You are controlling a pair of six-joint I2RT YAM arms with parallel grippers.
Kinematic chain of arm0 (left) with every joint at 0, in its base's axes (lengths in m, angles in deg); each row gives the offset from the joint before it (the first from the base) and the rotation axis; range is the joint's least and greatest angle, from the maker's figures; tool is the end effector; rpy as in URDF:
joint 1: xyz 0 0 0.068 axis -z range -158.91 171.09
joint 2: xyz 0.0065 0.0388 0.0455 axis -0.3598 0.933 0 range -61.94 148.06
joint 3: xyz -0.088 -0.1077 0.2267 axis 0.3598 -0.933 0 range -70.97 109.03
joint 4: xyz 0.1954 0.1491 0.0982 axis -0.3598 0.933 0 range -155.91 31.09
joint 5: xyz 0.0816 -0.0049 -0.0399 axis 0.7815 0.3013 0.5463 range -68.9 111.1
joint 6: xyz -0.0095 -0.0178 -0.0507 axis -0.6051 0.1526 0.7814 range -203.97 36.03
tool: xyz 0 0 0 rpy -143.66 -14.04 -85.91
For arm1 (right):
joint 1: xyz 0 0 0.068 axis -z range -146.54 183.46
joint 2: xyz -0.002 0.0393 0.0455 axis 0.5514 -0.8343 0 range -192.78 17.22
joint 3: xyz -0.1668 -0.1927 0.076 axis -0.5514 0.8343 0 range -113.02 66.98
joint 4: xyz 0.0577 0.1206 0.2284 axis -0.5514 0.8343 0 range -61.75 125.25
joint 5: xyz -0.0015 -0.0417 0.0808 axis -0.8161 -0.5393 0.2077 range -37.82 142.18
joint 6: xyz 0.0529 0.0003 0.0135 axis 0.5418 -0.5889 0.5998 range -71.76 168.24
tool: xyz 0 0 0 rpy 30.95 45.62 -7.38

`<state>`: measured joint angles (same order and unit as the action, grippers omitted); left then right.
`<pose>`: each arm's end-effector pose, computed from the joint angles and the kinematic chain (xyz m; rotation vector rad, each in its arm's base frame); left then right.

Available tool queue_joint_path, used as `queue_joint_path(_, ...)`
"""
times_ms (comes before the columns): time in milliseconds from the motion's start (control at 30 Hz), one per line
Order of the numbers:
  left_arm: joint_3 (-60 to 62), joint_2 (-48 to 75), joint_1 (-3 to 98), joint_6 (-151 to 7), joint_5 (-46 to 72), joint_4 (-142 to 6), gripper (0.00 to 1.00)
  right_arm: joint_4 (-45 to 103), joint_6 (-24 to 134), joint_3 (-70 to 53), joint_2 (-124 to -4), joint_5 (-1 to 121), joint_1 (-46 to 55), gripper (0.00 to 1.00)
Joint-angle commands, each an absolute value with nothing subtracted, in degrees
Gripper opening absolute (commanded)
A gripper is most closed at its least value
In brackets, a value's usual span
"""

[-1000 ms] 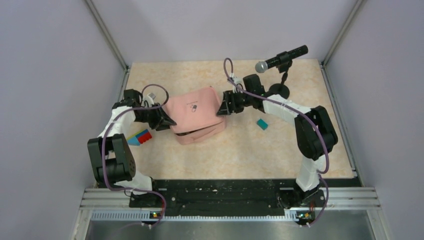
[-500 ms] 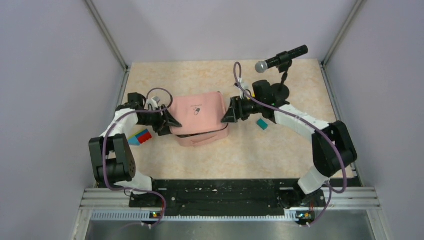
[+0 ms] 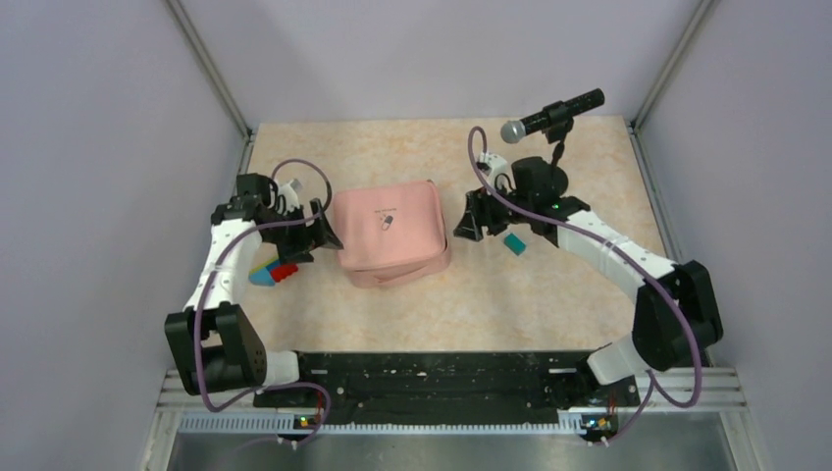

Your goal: Organize the medicine kit

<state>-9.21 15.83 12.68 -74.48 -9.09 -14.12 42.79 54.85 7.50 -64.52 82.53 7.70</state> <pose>0.2608 0.0198 0.2558 -0.2761 2.6618 -0.7257 0.2804 0.1557 0.2659 -0.6713 2.1539 0.8944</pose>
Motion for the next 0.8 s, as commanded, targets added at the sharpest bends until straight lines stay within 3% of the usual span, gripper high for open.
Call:
queue_joint_path(0,-7.99,13.70,12.88,-75.15,-7.84,-16.73,0.87,40.20,58.55,1.18,-71.61,80.06,8.05,0.66)
queue_joint_path(333,-10.82,18.76,13.88,-68.67,-15.07,-24.20,0.53,36.22,62.85,-7.01,-84.64,89.07,7.73,0.59)
queue_joint_path(767,-6.96,25.24,19.26,-71.65,-14.83,-24.60,0.42,34.62,62.06,-0.39,-81.38,90.57,3.10,0.55)
